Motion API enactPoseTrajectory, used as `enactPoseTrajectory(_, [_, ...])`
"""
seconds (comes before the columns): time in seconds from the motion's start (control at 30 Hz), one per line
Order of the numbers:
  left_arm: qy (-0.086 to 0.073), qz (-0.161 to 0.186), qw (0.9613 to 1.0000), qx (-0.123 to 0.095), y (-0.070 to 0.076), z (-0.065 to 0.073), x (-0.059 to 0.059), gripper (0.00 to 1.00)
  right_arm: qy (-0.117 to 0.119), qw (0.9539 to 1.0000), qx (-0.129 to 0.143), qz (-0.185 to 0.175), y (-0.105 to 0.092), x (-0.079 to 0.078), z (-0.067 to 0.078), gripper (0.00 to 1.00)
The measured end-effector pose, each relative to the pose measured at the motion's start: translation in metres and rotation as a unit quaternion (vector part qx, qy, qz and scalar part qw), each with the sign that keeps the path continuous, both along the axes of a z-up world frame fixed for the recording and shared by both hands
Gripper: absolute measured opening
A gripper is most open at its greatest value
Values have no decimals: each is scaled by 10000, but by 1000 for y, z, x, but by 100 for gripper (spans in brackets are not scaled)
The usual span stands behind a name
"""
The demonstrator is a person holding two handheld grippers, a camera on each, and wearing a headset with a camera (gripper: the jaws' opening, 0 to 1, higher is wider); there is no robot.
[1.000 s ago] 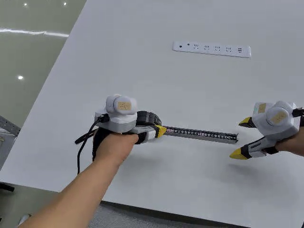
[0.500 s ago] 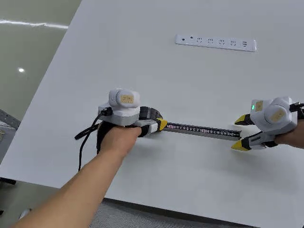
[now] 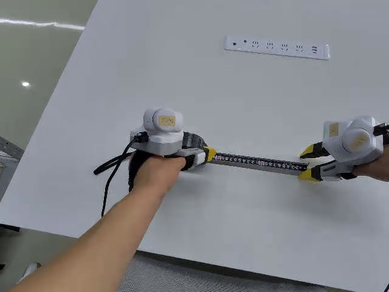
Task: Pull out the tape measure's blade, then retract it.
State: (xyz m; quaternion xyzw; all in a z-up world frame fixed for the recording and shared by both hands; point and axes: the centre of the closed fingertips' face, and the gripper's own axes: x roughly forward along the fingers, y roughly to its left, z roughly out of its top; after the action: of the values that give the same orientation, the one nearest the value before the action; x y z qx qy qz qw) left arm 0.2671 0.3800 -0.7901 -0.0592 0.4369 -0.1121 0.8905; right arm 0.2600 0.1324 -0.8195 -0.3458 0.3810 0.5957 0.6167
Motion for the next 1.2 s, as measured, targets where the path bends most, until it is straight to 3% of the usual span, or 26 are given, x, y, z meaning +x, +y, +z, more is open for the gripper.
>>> enactPoseTrajectory(0.57, [25, -8, 10000, -45, -2, 0, 0, 66, 50, 9997, -109, 191, -7, -4, -3, 14])
enactPoseTrajectory(0.9, [49, -10, 10000, -61, 2, -1, 1, 60, 15, 9993, -151, 328, -7, -5, -2, 13])
enactPoseTrajectory(1.2, [-56, -65, 9999, -65, 1, -1, 0, 59, 17, 9991, -199, 370, -7, -5, -2, 12])
